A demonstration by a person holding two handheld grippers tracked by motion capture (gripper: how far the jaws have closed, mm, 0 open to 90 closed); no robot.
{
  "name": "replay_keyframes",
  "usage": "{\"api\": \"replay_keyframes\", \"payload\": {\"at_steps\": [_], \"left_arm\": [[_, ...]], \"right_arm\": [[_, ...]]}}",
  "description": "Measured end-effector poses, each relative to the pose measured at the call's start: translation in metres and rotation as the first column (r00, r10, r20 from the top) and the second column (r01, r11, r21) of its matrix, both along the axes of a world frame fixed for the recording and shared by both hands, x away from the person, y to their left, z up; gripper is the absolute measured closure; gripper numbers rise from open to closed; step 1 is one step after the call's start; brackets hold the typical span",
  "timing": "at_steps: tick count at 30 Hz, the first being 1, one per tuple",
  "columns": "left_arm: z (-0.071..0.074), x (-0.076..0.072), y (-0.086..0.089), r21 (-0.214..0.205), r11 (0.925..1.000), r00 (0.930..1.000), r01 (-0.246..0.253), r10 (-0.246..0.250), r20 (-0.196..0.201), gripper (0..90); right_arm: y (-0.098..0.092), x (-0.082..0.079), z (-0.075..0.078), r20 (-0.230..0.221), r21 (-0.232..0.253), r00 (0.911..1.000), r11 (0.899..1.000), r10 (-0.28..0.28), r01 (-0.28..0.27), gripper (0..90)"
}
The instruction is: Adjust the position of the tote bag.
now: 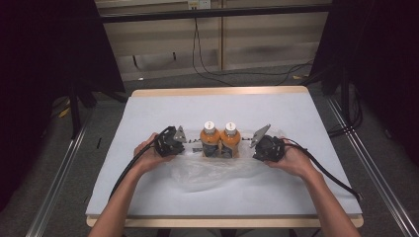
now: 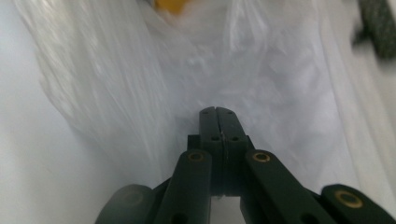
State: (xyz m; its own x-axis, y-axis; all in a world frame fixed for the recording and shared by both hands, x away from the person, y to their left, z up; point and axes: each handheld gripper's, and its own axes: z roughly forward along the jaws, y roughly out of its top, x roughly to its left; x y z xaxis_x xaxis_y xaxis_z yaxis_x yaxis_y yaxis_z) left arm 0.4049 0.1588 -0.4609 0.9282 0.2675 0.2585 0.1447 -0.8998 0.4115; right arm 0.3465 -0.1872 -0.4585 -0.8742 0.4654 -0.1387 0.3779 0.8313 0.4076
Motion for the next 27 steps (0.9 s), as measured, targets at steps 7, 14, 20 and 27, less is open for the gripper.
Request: {"api": "replay_keyframes", "payload": {"at_steps": [7,14,20,27], "left_arm": [[0.003,-0.005,0.019,0.046,0.9989,0.9998,0.002,-0.001,-0.018,85.2],[0.003,-0.008,0.03,0.026,0.9996,0.999,0.008,-0.007,-0.044,86.8],[0.003,-0.01,0.035,0.01,0.9999,0.9983,0.01,-0.009,-0.057,89.0],[0.001,-0.013,0.041,-0.043,0.9985,0.9975,-0.034,0.031,-0.063,90.0]], "right_arm": [[-0.019,0.002,0.0,0.064,-0.101,0.9962,0.993,-0.059,0.066,90.0],[-0.044,0.005,-0.001,0.059,-0.083,0.9928,0.991,-0.104,0.109,90.0],[-0.058,0.001,-0.001,0.063,-0.084,0.9894,0.987,-0.131,0.136,90.0],[-0.063,0.001,-0.001,0.069,-0.087,0.99,0.988,-0.123,0.129,90.0]]}}
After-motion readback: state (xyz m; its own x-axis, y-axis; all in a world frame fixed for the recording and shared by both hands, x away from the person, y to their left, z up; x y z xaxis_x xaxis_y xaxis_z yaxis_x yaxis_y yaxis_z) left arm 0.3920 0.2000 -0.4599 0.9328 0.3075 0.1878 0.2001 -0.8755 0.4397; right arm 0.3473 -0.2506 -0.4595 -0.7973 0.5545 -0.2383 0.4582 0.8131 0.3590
